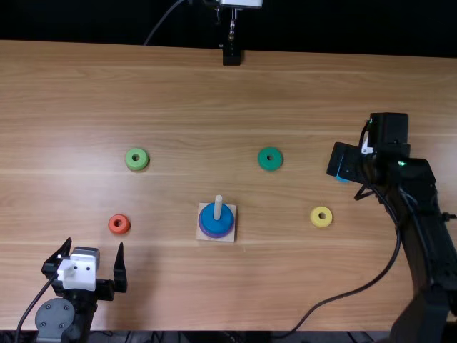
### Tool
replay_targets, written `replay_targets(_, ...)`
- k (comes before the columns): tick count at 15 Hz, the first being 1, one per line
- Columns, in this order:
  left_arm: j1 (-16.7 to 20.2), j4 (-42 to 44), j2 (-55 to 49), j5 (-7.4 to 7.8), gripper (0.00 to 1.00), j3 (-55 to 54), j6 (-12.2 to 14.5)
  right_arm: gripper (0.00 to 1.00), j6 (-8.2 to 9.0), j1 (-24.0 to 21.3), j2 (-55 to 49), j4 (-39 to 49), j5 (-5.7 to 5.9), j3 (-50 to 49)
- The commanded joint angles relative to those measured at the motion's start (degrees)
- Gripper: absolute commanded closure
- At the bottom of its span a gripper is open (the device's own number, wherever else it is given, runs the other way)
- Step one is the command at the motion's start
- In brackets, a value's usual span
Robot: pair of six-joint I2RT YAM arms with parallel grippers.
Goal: Build the Hanoi tower: stack the rings onto the peg from bottom to top in this color order: purple, dark blue, light blue, dark green, light green, yellow, orange.
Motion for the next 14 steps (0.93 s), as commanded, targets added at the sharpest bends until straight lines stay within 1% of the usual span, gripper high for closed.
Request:
replay_targets(1, 0.46, -4.45, -0.62, 0.28, 0.0, -6.31, 0.9, 0.0, 1.87, -0.81, 3.12, 0.37, 0.66, 2.1)
replay_targets(4, 0.46, -4.45, -0.62, 0.28, 0.0, -6.31, 0.9, 0.0, 1.87, -0.9, 9.8, 0.58, 0.66, 4.65)
replay_targets(8, 0.46, -4.45, -0.62, 0.28, 0.0, -6.31, 0.9, 0.0, 1.87, -1.07, 15.16, 0.68, 0.66, 8.08)
replay_targets(11, 0.46, -4.45, -0.62, 0.28, 0.0, -6.31, 1.0, 0.0, 1.87, -2.39, 19.38, 0.68, 0.66, 10.01)
replay_targets(14, 0.46, -4.45, -0.62, 0.28, 0.0, -6.31, 1.0, 0.0, 1.77, -3.01, 21.14, 0.68, 0.55, 11.24)
